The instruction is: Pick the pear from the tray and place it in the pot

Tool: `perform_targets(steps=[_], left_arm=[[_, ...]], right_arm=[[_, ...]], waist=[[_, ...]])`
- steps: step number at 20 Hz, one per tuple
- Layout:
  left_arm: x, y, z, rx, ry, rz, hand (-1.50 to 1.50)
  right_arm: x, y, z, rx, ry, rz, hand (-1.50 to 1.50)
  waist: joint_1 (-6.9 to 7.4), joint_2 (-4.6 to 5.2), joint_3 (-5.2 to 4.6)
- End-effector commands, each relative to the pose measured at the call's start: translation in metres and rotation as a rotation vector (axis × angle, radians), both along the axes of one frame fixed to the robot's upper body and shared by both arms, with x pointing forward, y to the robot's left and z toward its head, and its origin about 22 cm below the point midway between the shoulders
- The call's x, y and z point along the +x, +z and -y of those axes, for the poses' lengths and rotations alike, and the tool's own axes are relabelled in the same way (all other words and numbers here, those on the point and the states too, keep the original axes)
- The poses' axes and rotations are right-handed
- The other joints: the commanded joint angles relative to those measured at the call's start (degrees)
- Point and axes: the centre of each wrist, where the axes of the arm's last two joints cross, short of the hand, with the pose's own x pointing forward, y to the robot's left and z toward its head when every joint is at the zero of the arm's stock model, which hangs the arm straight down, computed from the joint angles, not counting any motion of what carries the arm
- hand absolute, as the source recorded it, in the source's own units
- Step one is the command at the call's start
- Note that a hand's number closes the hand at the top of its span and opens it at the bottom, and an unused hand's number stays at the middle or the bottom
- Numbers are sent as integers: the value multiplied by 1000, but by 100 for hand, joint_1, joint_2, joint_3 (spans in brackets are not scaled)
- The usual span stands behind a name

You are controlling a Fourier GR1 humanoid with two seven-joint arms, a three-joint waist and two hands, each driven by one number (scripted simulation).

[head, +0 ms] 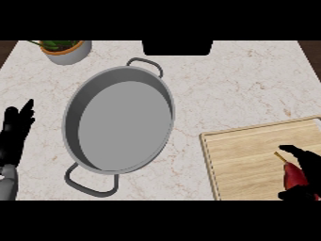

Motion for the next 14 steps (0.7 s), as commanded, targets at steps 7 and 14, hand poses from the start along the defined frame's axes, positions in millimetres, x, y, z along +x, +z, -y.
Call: perform_targets(steps=[7, 14], left_arm=[[2, 10, 10, -11, -5, -7, 0], [-8, -10, 9, 9, -16, 4, 0]], right_arm=[[6, -24, 2, -121, 102, 133, 150], [16, 12, -25, -169, 95, 251, 150]], waist=[[17, 3, 5], [9, 3, 2]])
